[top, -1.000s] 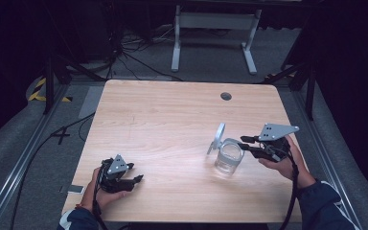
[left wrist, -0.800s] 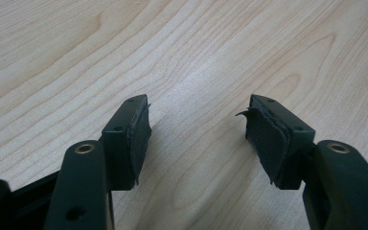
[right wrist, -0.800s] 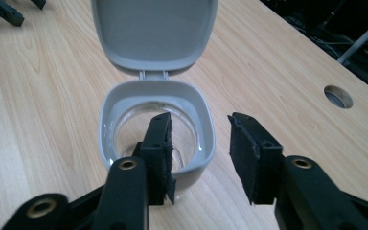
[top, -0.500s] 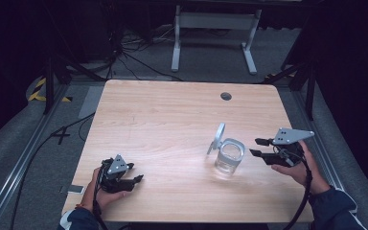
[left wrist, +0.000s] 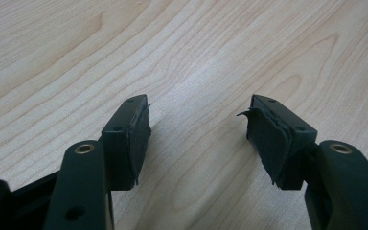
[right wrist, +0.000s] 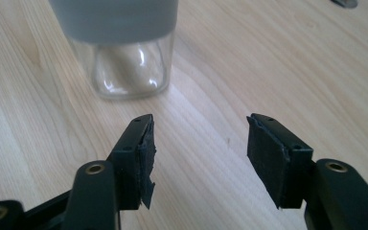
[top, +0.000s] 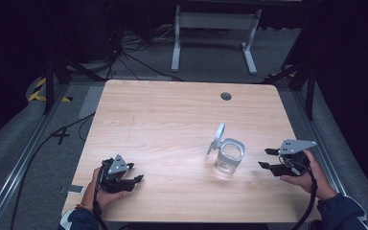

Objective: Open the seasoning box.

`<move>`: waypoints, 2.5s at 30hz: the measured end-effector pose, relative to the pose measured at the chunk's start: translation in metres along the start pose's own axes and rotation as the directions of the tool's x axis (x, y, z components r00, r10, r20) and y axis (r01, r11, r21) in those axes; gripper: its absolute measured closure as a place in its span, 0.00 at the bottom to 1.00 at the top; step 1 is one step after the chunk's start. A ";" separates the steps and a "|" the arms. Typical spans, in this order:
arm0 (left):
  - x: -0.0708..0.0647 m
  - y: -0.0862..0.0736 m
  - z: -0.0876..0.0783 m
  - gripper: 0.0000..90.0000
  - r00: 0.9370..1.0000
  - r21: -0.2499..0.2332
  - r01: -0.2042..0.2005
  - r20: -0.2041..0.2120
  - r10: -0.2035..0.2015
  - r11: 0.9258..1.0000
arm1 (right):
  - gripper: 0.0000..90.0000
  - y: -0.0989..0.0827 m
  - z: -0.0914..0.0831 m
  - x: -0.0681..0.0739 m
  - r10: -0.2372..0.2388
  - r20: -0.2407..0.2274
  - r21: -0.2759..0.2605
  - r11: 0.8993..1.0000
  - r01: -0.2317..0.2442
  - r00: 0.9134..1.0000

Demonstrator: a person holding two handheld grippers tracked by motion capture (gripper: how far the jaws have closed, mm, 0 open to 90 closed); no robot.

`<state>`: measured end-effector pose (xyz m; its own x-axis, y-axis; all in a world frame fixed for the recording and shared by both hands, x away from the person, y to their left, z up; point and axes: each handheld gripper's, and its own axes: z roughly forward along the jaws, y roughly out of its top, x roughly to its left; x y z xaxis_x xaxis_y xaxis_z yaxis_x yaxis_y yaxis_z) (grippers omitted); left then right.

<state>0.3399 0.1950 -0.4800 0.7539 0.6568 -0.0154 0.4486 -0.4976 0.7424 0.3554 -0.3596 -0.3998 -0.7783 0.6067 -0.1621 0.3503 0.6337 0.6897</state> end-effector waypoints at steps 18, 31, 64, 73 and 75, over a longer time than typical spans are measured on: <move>0.000 0.000 0.000 0.45 1.000 0.001 -0.003 -0.003 0.003 1.000 | 0.42 -0.063 0.000 0.002 0.122 -0.009 0.002 0.993 -0.122 0.993; 0.000 0.000 0.001 0.44 1.000 0.000 0.003 -0.004 -0.003 1.000 | 0.33 -0.090 0.005 0.007 0.168 -0.023 -0.061 0.984 -0.169 0.986; 0.001 0.003 0.003 0.40 1.000 0.004 -0.002 0.001 0.002 1.000 | 0.30 -0.090 0.005 0.008 0.181 -0.005 -0.056 0.982 -0.181 0.984; 0.002 0.003 0.003 0.39 1.000 0.008 -0.010 -0.003 0.010 1.000 | 0.30 -0.090 0.005 0.008 0.181 -0.005 -0.056 0.982 -0.181 0.984; 0.002 0.003 0.003 0.39 1.000 0.007 -0.002 -0.001 0.002 1.000 | 0.30 -0.090 0.005 0.008 0.181 -0.005 -0.056 0.982 -0.181 0.984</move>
<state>0.3443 0.1925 -0.4799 0.7542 0.6565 -0.0131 0.4507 -0.5031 0.7374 0.3203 -0.4096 -0.4667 -0.7050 0.7085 -0.0310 0.4553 0.4858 0.7461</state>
